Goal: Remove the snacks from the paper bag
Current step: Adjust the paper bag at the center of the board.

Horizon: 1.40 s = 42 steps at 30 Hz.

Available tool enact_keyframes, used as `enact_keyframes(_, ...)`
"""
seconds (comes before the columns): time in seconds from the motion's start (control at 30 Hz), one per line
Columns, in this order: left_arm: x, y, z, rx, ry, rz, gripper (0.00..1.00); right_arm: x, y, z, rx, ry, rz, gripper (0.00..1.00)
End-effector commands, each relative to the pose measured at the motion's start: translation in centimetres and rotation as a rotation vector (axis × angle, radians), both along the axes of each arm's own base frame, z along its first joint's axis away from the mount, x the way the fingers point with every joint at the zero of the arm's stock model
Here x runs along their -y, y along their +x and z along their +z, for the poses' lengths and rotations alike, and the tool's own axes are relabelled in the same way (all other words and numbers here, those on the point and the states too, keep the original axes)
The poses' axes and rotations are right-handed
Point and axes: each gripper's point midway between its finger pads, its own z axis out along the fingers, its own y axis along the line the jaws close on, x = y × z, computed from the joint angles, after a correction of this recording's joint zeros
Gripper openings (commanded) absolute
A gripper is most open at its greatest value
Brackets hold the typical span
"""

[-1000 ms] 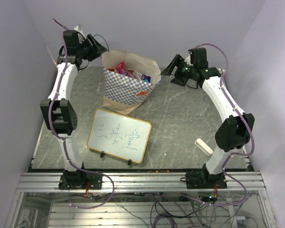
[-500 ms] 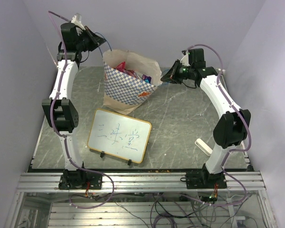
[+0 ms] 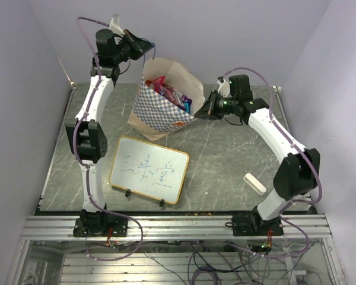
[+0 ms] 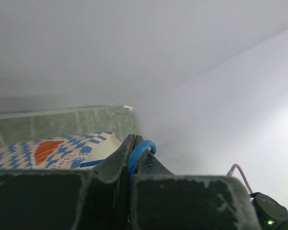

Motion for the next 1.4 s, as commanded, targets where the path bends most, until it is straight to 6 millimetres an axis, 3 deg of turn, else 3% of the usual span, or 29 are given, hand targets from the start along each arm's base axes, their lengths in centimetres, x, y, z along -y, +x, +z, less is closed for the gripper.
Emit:
enact_keyframes(0.0,5.3,-4.4,6.8,0.163,-0.076,-0.136,0.07,1.3,-2.3,0.7,0.043,-0.009,0.000,0.00)
enact_keyframes(0.2,10.9,-8.6,5.0,0.082,-0.054,-0.215,0.07,2.9,-6.3,-1.3,0.010,-0.046,-0.001,0.00)
enact_keyframes(0.47,16.6,-14.3,1.7,-0.024,-0.021,-0.273,0.07,6.7,-10.5,-5.8,-0.056,-0.248,-0.012,0.00)
enact_keyframes(0.67,19.7,-17.0,2.2,-0.022,-0.013,-0.292,0.07,7.8,-12.1,-6.4,-0.046,-0.308,0.015,0.00)
enact_keyframes(0.83,19.1,-16.3,2.9,-0.004,0.027,-0.223,0.07,7.1,-11.7,-5.0,0.022,-0.337,0.041,0.00)
enact_keyframes(1.03,17.7,-13.9,4.2,0.038,0.068,-0.186,0.07,6.4,-9.7,-2.9,0.088,-0.323,0.030,0.00)
enact_keyframes(1.2,14.1,-10.2,5.3,0.063,0.029,-0.118,0.07,5.5,-7.6,-0.8,0.156,-0.314,0.042,0.00)
enact_keyframes(1.37,10.2,-6.7,6.5,0.123,-0.024,-0.081,0.07,3.4,-5.0,1.8,0.224,-0.221,0.059,0.00)
